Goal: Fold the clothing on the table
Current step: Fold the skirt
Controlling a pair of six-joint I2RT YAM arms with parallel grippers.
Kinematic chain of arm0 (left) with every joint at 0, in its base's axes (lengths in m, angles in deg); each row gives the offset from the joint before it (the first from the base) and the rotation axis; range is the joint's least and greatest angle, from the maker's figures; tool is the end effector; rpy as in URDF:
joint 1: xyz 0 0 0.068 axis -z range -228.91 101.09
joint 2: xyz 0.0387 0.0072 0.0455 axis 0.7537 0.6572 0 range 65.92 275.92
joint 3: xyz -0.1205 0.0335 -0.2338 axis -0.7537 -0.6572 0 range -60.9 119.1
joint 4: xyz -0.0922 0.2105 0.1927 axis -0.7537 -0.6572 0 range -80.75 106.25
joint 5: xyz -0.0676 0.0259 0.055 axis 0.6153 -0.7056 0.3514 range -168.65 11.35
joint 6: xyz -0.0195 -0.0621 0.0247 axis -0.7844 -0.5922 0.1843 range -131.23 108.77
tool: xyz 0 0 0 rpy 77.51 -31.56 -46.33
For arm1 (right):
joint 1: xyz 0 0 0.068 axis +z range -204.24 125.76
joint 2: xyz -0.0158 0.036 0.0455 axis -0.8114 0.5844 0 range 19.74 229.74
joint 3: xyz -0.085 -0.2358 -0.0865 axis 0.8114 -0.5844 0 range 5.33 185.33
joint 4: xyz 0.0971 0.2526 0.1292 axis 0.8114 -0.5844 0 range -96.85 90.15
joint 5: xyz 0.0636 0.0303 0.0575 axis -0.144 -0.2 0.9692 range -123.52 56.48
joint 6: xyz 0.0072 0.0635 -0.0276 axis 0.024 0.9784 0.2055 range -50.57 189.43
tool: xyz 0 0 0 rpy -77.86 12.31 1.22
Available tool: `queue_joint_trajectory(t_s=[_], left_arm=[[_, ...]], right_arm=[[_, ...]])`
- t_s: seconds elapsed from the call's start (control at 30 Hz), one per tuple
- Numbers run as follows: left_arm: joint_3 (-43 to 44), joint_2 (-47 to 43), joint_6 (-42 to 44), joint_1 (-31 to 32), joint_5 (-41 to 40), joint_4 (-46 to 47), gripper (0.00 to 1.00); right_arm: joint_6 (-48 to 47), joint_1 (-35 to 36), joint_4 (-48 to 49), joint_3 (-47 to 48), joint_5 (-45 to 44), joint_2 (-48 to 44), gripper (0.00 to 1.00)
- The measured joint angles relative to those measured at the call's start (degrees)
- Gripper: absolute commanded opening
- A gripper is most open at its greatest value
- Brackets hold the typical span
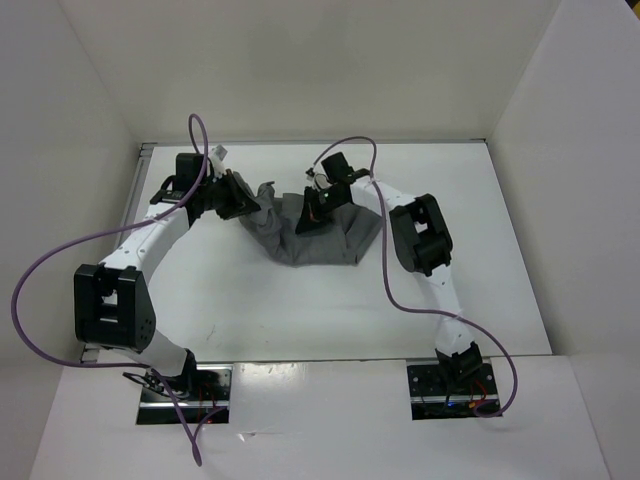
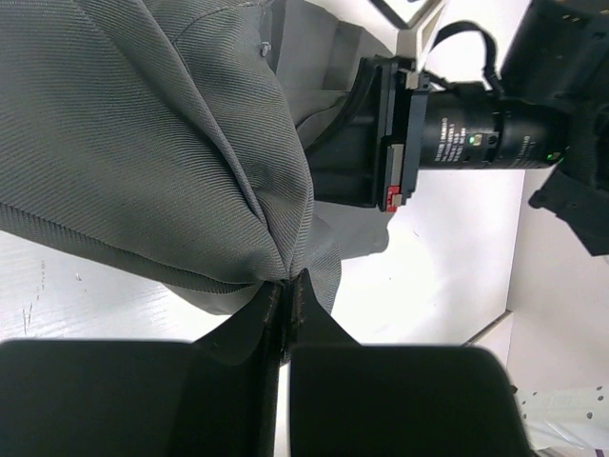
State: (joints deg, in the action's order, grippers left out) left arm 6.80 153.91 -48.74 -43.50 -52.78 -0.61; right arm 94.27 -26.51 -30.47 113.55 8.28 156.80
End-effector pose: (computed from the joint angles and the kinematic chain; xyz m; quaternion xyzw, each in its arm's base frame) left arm 0.3952 -0.0622 0.2512 -0.1455 0.8663 -0.3453 0.3303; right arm 0.4655 0.2873 0.1026 -0.1166 0.8985 0.4176 0.0682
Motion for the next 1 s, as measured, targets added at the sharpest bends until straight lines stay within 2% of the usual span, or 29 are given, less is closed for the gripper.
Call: queue_joint_trajectory(t_s=[0.33,0.63,1.0], left_arm=[[0.0,0.0,0.2,0.0,0.0,-0.9,0.0],[0.0,0.0,3.4,0.0,0.8,-2.7,0.0],[0.3,0.0,12.2,1.2,7.7,-5.7,0.0]], right_arm=[[1.1,1.4,-0.4,6.8,1.2,0.9,0.0],[2.4,2.3,-1.4,18.8,2.5,11.1,0.0],[4.1,3.9,-5.0,20.7,-2.6,13.9,0.0]])
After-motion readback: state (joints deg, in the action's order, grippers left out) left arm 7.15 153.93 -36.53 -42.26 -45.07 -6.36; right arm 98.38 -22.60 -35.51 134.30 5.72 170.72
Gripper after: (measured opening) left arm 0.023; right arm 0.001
